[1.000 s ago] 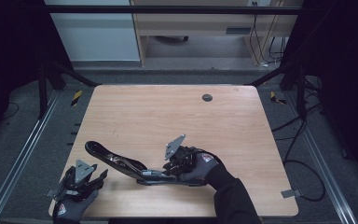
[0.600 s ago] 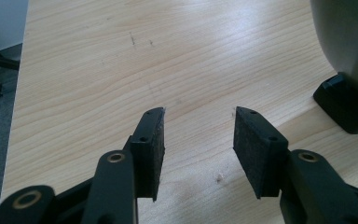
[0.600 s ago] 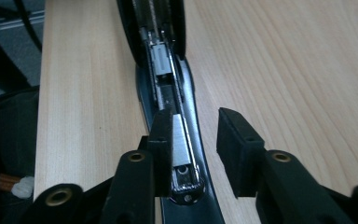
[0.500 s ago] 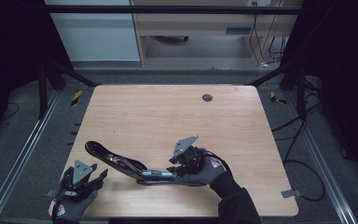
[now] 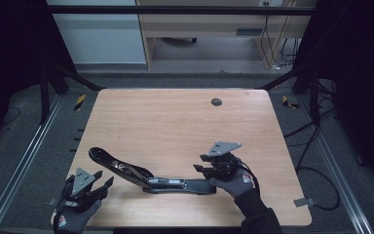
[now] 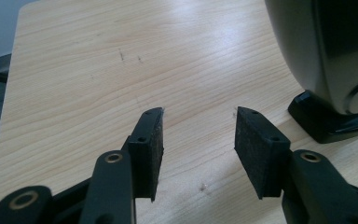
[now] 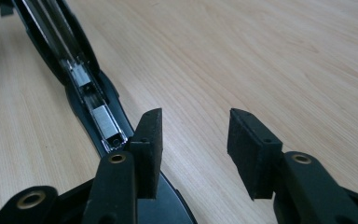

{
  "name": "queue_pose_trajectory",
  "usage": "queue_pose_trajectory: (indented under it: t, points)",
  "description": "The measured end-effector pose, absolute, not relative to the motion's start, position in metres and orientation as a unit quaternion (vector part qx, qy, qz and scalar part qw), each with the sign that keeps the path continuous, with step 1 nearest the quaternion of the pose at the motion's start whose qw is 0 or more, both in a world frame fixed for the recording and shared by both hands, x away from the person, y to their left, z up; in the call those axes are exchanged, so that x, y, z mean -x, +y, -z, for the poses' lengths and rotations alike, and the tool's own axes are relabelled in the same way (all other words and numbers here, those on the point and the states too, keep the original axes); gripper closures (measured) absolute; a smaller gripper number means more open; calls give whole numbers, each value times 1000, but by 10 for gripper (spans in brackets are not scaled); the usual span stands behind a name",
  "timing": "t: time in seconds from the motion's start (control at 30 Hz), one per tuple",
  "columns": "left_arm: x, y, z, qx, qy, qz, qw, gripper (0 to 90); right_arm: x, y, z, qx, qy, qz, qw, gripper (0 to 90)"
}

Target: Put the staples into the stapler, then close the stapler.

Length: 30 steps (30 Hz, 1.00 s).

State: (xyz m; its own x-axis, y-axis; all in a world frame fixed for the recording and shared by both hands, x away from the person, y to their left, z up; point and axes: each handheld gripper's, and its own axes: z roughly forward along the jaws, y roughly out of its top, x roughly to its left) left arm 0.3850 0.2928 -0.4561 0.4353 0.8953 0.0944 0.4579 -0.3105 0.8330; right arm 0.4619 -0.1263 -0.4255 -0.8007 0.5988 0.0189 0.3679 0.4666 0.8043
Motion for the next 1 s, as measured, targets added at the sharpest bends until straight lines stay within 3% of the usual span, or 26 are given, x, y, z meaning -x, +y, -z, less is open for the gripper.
queue_pose_trajectory:
  t: [0.3,0.5,1.0]
  points:
    - [-382,296,450,-748,440,-282,409,498,-443,-165,439,-357,802,-446,177,494]
    - [-378,295,446,-746,435,-276,421,489,-432,-186,447,-400,774,-455,183,493]
    - [-372,286,438,-754,415,-270,433,461,-411,-197,460,-420,775,-434,187,561]
